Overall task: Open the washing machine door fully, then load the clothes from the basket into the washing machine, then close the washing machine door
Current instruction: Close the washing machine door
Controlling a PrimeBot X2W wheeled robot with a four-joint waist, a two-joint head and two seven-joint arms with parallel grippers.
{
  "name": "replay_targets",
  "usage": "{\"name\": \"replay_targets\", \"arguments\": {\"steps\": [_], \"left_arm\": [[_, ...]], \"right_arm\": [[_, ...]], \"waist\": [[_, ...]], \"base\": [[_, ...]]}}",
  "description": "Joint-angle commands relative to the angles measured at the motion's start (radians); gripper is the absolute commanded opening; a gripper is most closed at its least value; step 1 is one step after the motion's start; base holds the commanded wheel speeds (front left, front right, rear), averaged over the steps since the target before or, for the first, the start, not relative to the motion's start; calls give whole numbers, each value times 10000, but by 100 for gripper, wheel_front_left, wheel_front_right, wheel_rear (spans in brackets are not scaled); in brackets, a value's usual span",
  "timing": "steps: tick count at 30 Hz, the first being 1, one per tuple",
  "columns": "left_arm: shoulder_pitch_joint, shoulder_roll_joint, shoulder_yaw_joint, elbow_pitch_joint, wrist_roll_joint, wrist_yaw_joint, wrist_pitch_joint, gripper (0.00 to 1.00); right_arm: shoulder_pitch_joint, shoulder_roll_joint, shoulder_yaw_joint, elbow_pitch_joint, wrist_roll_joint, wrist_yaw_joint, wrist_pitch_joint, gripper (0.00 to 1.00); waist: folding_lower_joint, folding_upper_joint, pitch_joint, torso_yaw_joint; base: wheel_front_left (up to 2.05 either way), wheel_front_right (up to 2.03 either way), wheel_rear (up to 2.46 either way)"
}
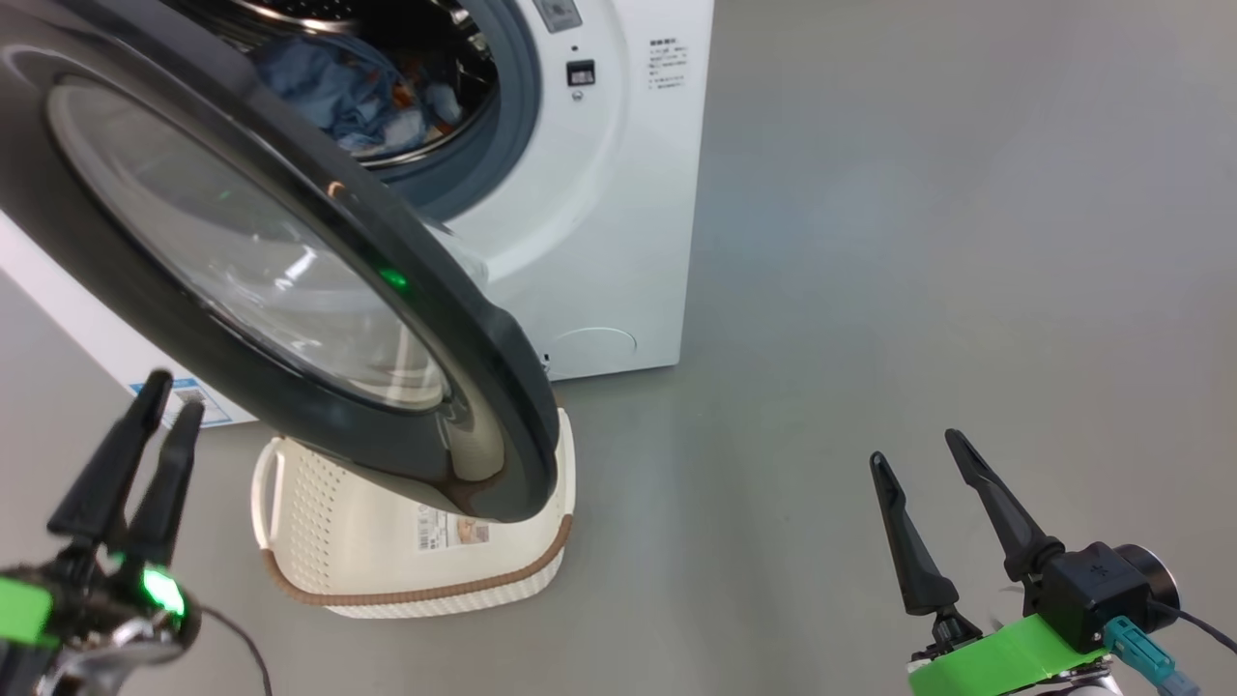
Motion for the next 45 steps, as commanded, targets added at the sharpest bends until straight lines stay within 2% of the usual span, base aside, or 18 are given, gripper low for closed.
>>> {"name": "replay_targets", "arguments": {"steps": [1, 6, 11, 12, 13, 15, 16, 21, 25, 27, 30, 34, 45], "left_arm": [[258, 150, 480, -558, 235, -106, -106, 100], [1159, -219, 769, -1215, 990, -107, -768, 100], [1687, -318, 716, -1888, 2676, -107, -1991, 100], [1687, -318, 716, -1888, 2676, -107, -1991, 100], [1943, -41, 477, -2212, 4173, -107, -2765, 100], [2150, 106, 60, -2478, 5426, -107, -3616, 100], [2150, 106, 60, -2478, 5426, -107, -3616, 100], [2807, 991, -1056, -2619, 9439, -103, -5788, 100], [3158, 1152, -1738, -2379, 11866, 251, -6858, 100], [3279, 1150, -2014, -2225, 12698, 508, -7221, 100], [3479, 1117, -2333, -1874, 13570, 880, -7556, 100], [3693, 1096, -2608, -1452, 14206, 1181, -7814, 100], [3856, 1133, -2824, -1058, 14679, 1481, -8153, 100]], "right_arm": [[-40, 8, 268, -188, -37, 27, -117, 100], [46, 23, 277, -196, -19, 27, -118, 100], [128, 31, 256, -213, -20, 27, -119, 100], [128, 31, 256, -213, -20, 27, -119, 100], [159, 33, 241, -232, -28, 27, -119, 100], [171, 34, 233, -238, -35, 27, -119, 100], [171, 34, 233, -238, -35, 27, -119, 100], [249, 14, 208, -230, -55, 27, -119, 100], [414, -11, 166, -209, -71, 27, -119, 100], [528, -14, 148, -176, -78, 27, -120, 100], [707, -11, 142, -138, -100, 27, -120, 100], [890, -8, 125, -135, -113, 27, -88, 100], [1120, 4, -9, -219, -155, 27, 12, 100]], "waist": [[0, 0, -162, 151], [0, 0, -298, 337], [0, 0, -394, 426], [0, 0, -394, 426], [0, 0, -414, 454], [0, 0, -442, 472], [0, 0, -442, 472], [0, 0, -573, 511], [0, 0, -757, 573], [0, 0, -878, 605], [0, 0, -1024, 623], [0, 0, -1156, 615], [0, 0, -1311, 537]], "base": [[0, 0, 0], [0, 0, 0], [0, 0, 0], [0, 0, 0], [0, 0, 0], [0, 0, 0], [0, 0, 0], [0, 0, 0], [0, 0, 0], [0, 0, 0], [0, 0, 0], [0, 0, 0], [0, 0, 0]]}}
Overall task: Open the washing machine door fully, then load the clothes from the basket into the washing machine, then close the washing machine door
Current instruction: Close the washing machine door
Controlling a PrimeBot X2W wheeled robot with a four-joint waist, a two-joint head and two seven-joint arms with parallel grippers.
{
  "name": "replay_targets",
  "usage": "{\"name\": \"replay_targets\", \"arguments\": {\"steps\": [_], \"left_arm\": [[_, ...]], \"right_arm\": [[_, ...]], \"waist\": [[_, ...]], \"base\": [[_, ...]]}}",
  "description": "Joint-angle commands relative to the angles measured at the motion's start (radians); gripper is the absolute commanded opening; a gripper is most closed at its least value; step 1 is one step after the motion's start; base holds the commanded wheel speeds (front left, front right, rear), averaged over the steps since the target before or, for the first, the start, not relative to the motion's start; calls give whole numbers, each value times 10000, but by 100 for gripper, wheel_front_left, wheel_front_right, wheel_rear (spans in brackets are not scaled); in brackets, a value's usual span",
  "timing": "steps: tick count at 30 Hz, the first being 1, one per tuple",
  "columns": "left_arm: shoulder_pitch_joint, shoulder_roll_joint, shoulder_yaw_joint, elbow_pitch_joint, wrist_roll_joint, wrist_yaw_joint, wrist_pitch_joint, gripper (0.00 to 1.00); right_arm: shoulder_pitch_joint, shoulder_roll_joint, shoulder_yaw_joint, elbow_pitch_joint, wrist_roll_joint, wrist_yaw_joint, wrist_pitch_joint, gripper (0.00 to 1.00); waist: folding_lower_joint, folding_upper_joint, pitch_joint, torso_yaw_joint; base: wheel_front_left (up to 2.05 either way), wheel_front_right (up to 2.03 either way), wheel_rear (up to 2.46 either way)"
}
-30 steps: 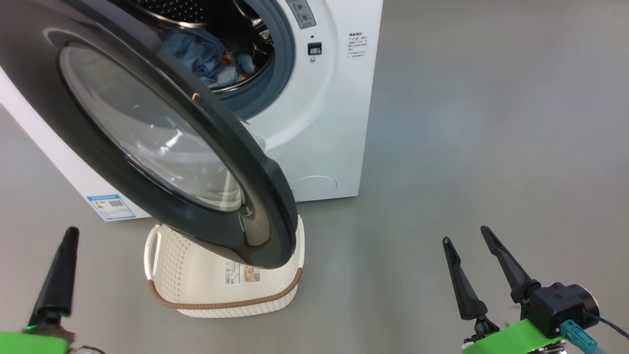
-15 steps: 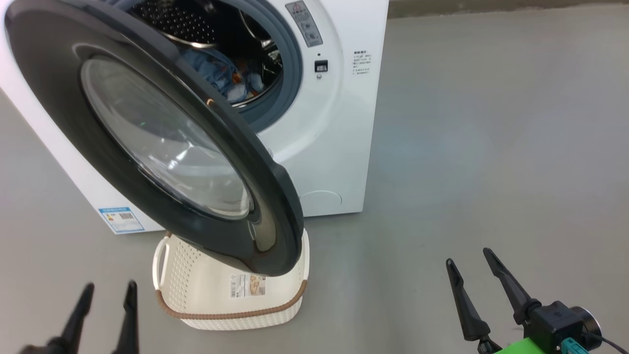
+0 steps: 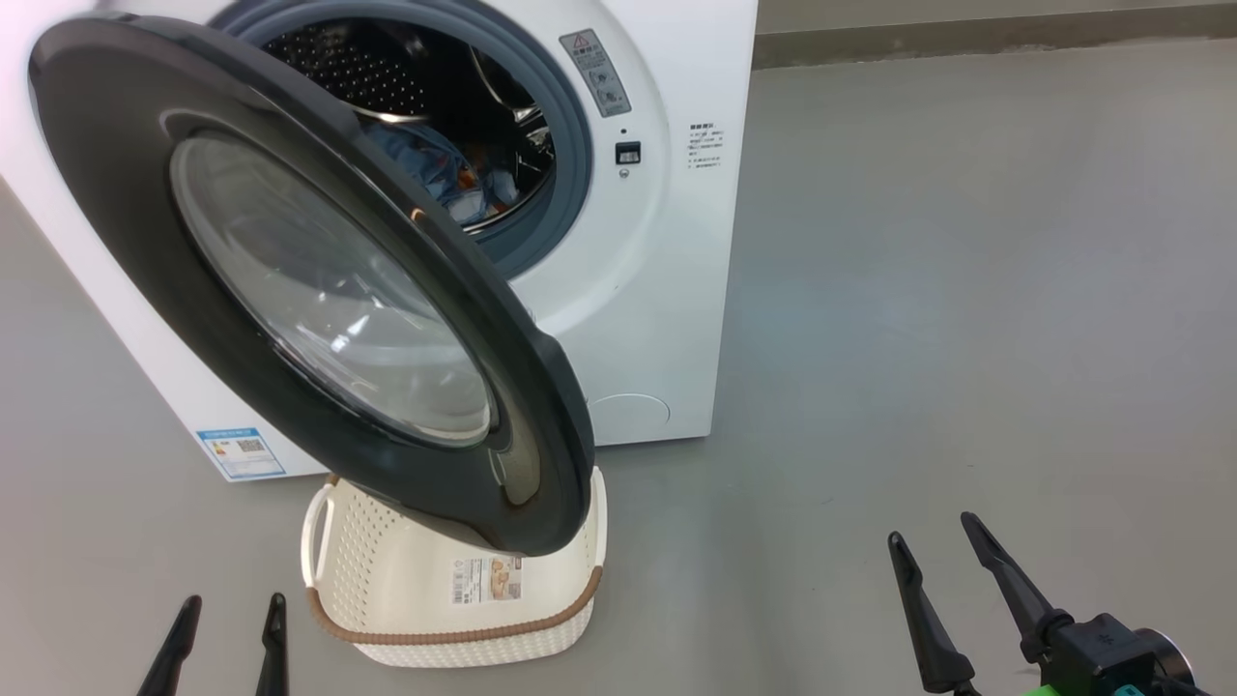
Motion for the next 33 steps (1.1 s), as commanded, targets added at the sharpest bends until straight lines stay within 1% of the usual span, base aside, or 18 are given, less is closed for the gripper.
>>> {"name": "replay_targets", "arguments": {"steps": [1, 14, 15, 16, 17, 18, 27, 33], "left_arm": [[-176, 177, 340, -188, 89, 117, -126, 100], [-259, 117, 168, -139, 159, 266, -282, 100], [-262, 112, 157, -141, 163, 278, -294, 100], [-262, 112, 157, -141, 163, 278, -294, 100], [-260, 106, 141, -136, 170, 292, -303, 100], [-258, 107, 126, -130, 183, 305, -311, 100], [-315, 103, 55, -174, 261, 444, -402, 100], [-465, 80, -46, -211, 292, 485, -434, 100]], "right_arm": [[-154, -29, 205, -291, -143, 27, -5, 100], [-175, -5, 110, -345, -203, 27, 10, 100], [-174, -3, 87, -343, -203, 27, 10, 81], [-174, -3, 87, -343, -203, 27, 10, 81], [-167, 1, 15, -333, -168, 27, 20, 30], [-164, 5, -27, -330, -137, 27, 25, 0], [-167, 30, -371, -294, -45, 27, 120, 0], [-518, 35, -442, 201, 9, 27, 178, 0]], "waist": [[0, 0, -11, -19], [0, 0, 24, -85], [0, 0, 24, -87], [0, 0, 24, -87], [0, 0, 23, -89], [0, 0, 23, -89], [0, 0, 81, -41], [0, 0, 243, 112]], "base": [[0, 0, 0], [0, 0, 0], [0, 0, 0], [0, 0, 0], [0, 0, 0], [0, 0, 0], [0, 0, 0], [0, 0, 0]]}}
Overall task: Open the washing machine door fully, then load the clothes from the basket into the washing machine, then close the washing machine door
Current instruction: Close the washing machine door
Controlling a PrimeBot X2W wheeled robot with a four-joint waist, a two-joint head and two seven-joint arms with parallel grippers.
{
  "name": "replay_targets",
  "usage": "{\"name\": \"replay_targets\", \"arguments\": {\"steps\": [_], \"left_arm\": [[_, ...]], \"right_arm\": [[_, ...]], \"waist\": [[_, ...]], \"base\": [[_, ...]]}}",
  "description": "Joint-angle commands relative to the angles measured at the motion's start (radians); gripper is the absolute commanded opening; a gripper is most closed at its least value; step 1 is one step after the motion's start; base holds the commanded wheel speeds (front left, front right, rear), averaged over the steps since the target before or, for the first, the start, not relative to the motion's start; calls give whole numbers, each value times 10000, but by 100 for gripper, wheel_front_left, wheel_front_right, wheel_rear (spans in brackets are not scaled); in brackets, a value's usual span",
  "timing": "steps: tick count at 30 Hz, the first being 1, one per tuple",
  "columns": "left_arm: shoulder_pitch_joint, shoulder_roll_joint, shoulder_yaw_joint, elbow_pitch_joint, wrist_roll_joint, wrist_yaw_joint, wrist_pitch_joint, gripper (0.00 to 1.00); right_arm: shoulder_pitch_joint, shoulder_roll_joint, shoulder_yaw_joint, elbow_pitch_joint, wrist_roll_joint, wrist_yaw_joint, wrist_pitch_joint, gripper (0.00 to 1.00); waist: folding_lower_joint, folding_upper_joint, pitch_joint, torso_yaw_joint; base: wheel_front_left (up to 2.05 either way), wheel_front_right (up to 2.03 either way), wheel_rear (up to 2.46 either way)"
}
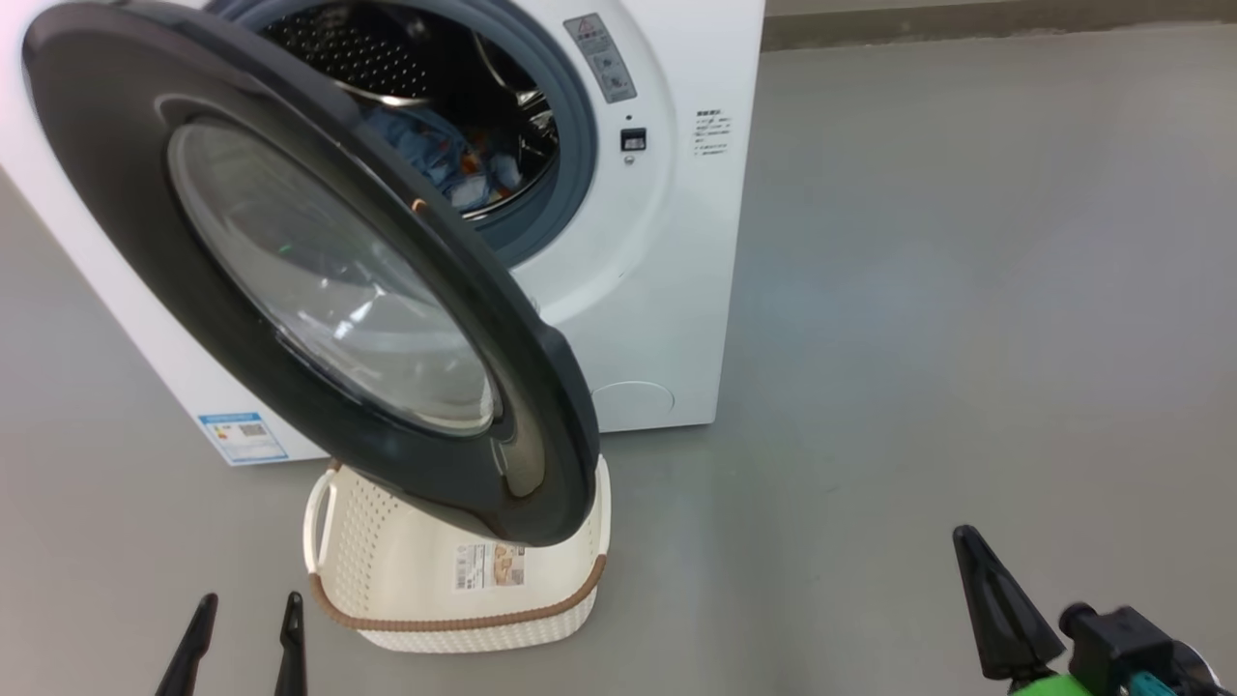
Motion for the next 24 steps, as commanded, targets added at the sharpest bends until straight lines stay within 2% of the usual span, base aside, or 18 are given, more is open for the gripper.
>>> {"name": "replay_targets", "arguments": {"steps": [1, 18, 21, 24], "left_arm": [[-485, 97, 296, -255, 123, 85, -101, 100], [-1523, -191, -85, 116, 202, 17, -433, 100], [-1564, -203, -95, 169, 217, 15, -462, 100], [-1607, -230, -92, 222, 224, 9, -509, 100]], "right_arm": [[-590, -48, 307, -4, -19, 27, -13, 0], [-4701, -46, 1344, 3279, 366, 27, -320, 0], [-5001, -46, 1393, 3146, 449, 27, -323, 0], [-5532, -46, 1541, 2411, 635, 27, -326, 0]], "waist": [[0, 0, 118, 124], [0, 0, 1020, 1680], [0, 0, 1013, 1779], [0, 0, 1016, 1856]], "base": [[0, 0, 0], [0, 0, 0], [0, 0, 0], [0, 0, 0]]}}
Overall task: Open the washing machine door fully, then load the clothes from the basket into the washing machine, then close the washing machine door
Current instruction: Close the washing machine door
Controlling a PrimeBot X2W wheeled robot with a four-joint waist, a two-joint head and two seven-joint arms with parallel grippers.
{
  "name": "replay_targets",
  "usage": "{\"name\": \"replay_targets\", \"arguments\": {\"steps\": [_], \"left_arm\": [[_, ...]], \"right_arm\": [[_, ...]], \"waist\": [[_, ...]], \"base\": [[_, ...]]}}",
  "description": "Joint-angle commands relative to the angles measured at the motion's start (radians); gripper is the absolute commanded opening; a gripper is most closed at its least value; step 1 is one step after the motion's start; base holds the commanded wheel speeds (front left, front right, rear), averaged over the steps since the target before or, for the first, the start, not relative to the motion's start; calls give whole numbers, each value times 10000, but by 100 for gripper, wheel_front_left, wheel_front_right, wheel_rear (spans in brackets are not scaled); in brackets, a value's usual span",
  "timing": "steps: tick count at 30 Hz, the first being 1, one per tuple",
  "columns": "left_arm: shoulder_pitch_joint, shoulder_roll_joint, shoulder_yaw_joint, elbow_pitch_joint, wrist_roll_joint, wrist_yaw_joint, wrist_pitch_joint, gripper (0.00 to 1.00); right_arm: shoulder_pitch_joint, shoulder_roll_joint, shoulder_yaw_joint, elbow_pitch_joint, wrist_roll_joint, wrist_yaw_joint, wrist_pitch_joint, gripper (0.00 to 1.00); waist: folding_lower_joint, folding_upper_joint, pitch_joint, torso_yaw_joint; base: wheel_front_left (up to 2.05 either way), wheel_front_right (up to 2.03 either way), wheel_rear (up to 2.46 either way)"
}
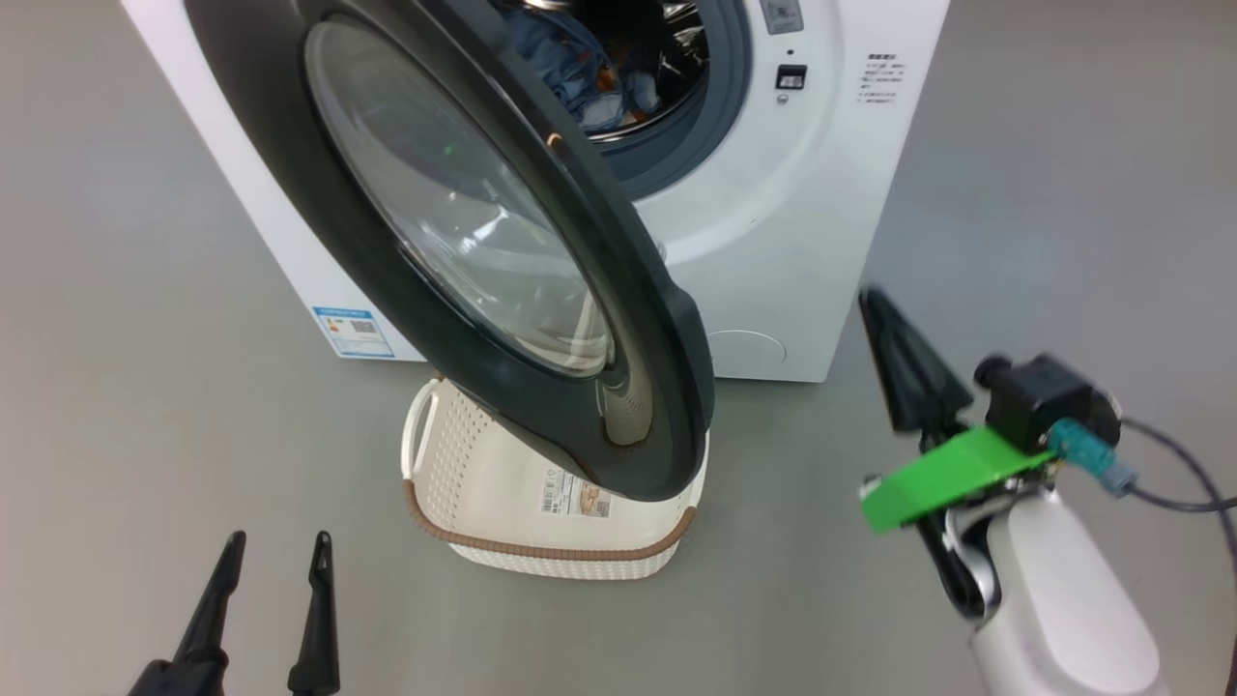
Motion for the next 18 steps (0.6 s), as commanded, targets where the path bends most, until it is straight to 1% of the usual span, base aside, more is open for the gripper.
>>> {"name": "replay_targets", "arguments": {"steps": [1, 2, 5, 9, 11, 15, 18], "left_arm": [[-499, 103, 344, -170, 56, 7, -147, 100], [-499, 103, 344, -170, 56, 7, -147, 100], [-502, 120, 366, -160, 80, 19, -165, 100], [-488, 157, 387, -141, 95, 33, -177, 100], [-480, 176, 376, -143, 112, 32, -181, 100], [-452, 183, 368, -139, 99, 37, -187, 100], [-436, 191, 364, -113, 117, 70, -190, 100]], "right_arm": [[-611, 62, 392, -768, 236, 27, -115, 0], [-611, 62, 392, -768, 236, 27, -115, 0], [-1032, 62, 766, -1784, 396, 27, -116, 0], [-1490, 62, 1568, -3317, 509, 27, -117, 0], [-1603, 62, 2076, -3858, 512, 27, -117, 0], [-1602, 62, 3178, -4345, 560, 27, 124, 0], [-1335, 62, 3936, -4222, 722, 27, 656, 0]], "waist": [[0, -1, 35, 66], [0, -1, 35, 66], [0, -1, 13, 36], [0, -1, -66, -38], [0, -1, -114, -52], [0, -1, -185, -41], [0, -1, -215, 1]], "base": [[0, 0, 0], [0, 0, 0], [0, 0, 0], [0, 0, 0], [0, 0, 0], [0, 0, 0], [0, 0, 0]]}}
